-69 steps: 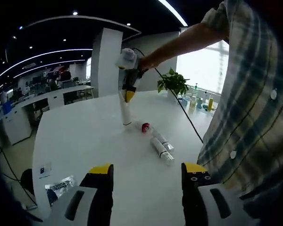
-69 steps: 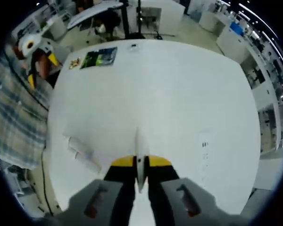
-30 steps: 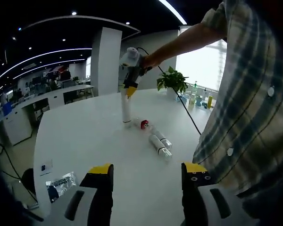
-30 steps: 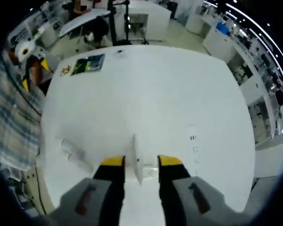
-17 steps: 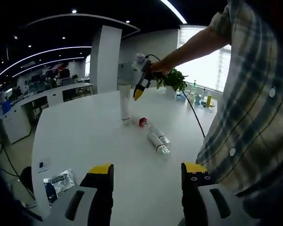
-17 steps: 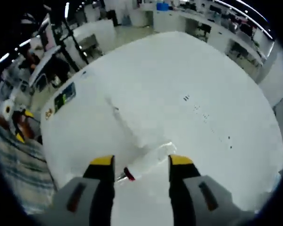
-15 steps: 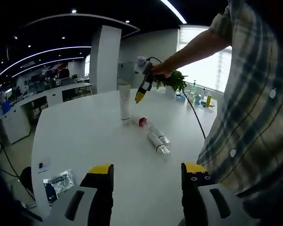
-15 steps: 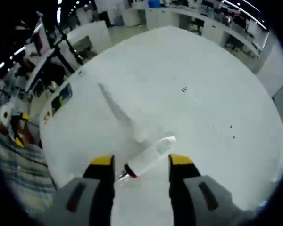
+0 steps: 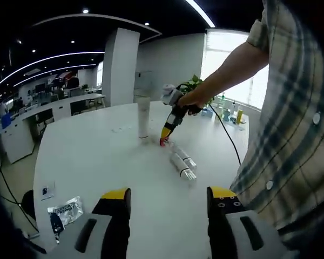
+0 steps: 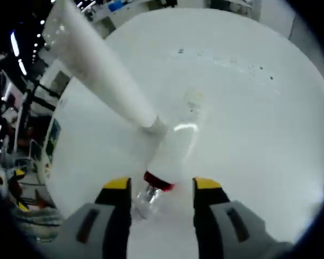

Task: Arrange the skincare products in the storage area until every visible bottle or jar stands upright without overlapping.

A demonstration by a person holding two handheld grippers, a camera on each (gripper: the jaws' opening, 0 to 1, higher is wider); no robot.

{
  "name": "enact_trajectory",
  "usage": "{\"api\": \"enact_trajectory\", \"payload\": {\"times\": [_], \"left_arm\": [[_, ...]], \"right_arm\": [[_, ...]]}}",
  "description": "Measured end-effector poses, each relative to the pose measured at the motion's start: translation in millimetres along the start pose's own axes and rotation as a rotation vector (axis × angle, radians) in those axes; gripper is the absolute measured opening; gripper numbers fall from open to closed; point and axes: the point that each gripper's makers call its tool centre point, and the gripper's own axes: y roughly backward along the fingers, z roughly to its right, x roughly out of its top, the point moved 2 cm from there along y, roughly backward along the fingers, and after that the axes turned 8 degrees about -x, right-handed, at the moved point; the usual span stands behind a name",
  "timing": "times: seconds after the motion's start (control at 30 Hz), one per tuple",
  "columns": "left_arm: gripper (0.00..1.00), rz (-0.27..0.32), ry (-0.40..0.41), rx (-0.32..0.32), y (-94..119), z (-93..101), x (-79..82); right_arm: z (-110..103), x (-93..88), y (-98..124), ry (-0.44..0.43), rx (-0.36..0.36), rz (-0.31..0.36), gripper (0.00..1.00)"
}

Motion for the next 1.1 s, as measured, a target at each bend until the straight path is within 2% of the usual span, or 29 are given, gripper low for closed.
{"api": "enact_trajectory", "payload": {"times": [0.2, 0.33, 0.47, 0.63, 0.73, 0.77, 0.93, 1.1], "left_arm": [[0.58, -0.003, 0.025, 0.004, 2, -3.1, -5.5], [0.58, -0.006, 0.042, 0.005, 3, -5.3, -8.6], [0.58, -0.005, 0.050, 0.007, 4, -7.9, -7.3], [0.58, -0.002, 0.061, 0.008, 4, -10.9, -8.9], [0.58, -0.005, 0.067, 0.007, 3, -11.5, -11.2], [0.58, -0.007, 0.070, 0.004, 3, -11.6, -12.3], [0.58, -0.013, 0.082, -0.001, 2, -12.9, -16.0], [0.58, -0.009, 0.084, -0.002, 3, -15.8, -15.4]], "right_arm": [[-7, -4.6, -9, -0.032, -0.029, 0.002, 0.40], [-10, -7.8, -14, -0.009, -0.050, -0.002, 0.34], [0, -5.0, -20, 0.060, -0.082, -0.010, 0.33], [9, -4.0, -20, 0.038, -0.105, -0.023, 0.30], [14, -10.8, -23, 0.050, -0.123, -0.046, 0.30], [12, -8.4, -22, 0.058, -0.118, -0.029, 0.29], [15, -7.1, -25, 0.061, -0.145, -0.030, 0.29], [20, -7.2, -24, 0.097, -0.195, -0.022, 0.26]]}}
